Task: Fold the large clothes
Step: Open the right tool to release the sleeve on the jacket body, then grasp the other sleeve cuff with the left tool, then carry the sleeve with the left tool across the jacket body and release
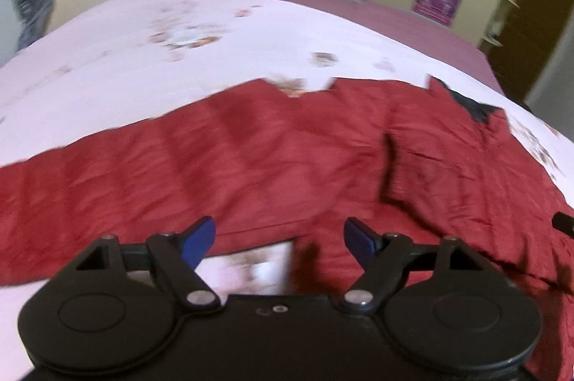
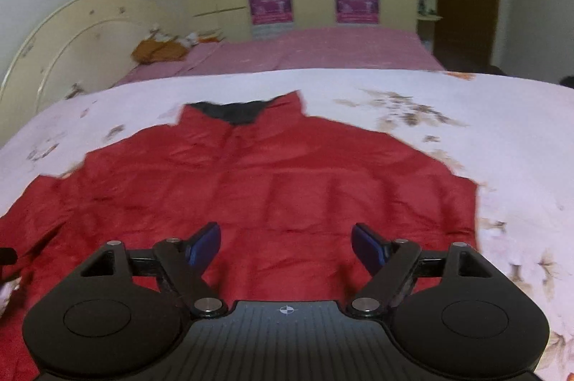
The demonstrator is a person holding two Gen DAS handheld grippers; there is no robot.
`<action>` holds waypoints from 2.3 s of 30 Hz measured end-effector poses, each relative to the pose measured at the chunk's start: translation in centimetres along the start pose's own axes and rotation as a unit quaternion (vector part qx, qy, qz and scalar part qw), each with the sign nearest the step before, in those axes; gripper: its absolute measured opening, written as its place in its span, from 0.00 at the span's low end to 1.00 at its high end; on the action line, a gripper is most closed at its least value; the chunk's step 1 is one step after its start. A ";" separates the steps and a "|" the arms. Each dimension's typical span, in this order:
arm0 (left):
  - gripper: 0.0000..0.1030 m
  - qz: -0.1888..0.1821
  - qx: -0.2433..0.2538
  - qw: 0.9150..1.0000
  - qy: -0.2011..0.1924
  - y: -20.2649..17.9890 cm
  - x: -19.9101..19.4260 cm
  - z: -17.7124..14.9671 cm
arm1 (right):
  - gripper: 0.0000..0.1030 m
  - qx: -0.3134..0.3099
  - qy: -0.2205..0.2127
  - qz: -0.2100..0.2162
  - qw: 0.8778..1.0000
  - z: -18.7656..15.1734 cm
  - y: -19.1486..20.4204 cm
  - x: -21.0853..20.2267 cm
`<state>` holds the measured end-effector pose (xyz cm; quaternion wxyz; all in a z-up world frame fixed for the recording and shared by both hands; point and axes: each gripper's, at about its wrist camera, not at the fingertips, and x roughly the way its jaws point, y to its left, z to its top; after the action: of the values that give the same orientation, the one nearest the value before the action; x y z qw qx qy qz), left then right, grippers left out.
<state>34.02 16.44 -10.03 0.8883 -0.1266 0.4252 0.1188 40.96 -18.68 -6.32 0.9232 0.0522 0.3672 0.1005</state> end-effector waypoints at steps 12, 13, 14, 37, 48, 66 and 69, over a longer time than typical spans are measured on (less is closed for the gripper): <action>0.75 0.063 -0.104 0.993 -0.006 9.9 -2.9 -1.6 | 0.77 -0.073 0.032 0.067 0.995 -0.6 9.3 4.0; 0.75 0.067 -0.112 0.991 -0.006 10.6 -3.1 -1.7 | 0.77 -0.078 0.034 0.072 0.994 -0.7 10.0 4.3; 0.75 0.073 -0.122 0.990 -0.007 11.5 -3.3 -1.9 | 0.77 -0.081 0.035 0.076 0.993 -0.8 10.6 4.6; 0.50 0.075 -0.315 0.945 -0.048 23.5 -3.4 -4.9 | 0.76 -0.091 0.072 0.066 0.991 -1.5 15.7 9.3; 0.11 0.058 -0.260 0.957 -0.118 22.0 -5.3 -2.0 | 0.77 -0.111 0.083 0.050 0.989 -2.5 16.2 10.6; 0.10 -0.140 -0.014 0.979 -0.144 1.5 -4.3 6.4 | 0.58 0.003 0.042 0.081 0.996 -0.4 8.9 3.9; 0.10 -0.179 0.029 0.975 -0.126 -3.5 -2.9 6.2 | 0.58 0.025 0.034 0.062 0.997 -0.6 6.1 2.4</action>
<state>37.83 14.90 -3.57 0.9447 -0.1593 0.2839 -0.0392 41.39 -12.16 -7.30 0.9007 0.0946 0.3964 0.1504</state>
